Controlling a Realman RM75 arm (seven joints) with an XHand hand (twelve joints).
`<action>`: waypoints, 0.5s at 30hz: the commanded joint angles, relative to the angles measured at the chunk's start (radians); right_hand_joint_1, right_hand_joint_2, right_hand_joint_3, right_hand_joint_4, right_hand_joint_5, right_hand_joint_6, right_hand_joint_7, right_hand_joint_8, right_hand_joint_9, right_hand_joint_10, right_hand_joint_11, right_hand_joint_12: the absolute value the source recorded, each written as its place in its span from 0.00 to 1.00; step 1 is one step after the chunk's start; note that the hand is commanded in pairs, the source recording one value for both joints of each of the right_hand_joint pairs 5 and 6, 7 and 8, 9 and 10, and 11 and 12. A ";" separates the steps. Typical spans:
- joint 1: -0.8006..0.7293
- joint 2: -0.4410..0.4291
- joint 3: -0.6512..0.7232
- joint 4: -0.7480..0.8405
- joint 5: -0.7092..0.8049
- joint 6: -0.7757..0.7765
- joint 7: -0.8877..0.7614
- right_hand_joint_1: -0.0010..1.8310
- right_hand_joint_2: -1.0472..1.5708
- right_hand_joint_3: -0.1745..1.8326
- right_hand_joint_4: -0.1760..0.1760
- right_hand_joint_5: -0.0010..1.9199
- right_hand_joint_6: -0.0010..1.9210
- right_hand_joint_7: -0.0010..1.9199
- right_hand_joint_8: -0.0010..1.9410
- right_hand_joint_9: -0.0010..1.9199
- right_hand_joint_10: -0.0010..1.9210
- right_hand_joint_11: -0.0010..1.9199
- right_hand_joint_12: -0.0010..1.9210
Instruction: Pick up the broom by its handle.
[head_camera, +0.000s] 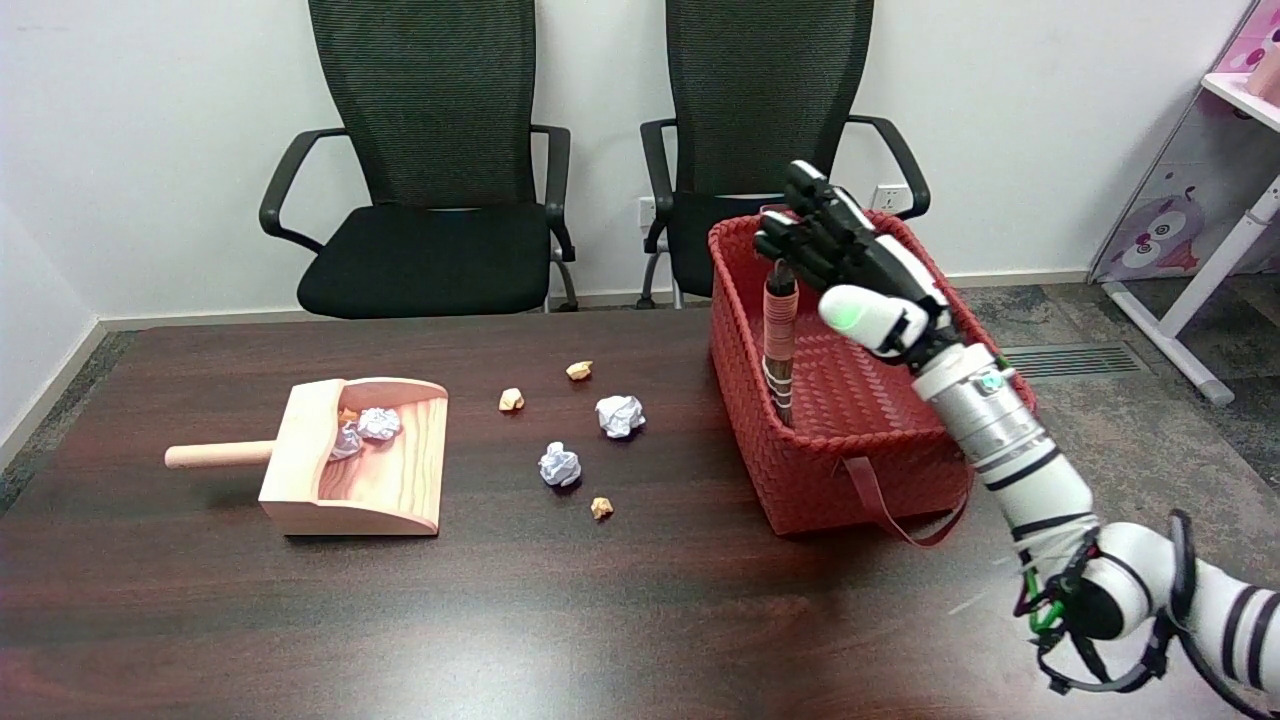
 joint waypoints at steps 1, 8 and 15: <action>0.177 -0.074 -0.166 0.061 -0.024 0.076 -0.009 0.46 0.40 0.42 0.32 0.00 0.00 0.00 0.00 0.10 0.10 0.16 0.16; 0.167 -0.074 -0.162 0.067 -0.028 0.069 -0.017 0.46 0.41 0.42 0.30 0.01 0.01 0.01 0.01 0.11 0.11 0.18 0.18; 0.156 -0.074 -0.158 0.065 -0.048 0.069 -0.017 0.49 0.41 0.40 0.24 0.03 0.03 0.03 0.03 0.15 0.15 0.28 0.28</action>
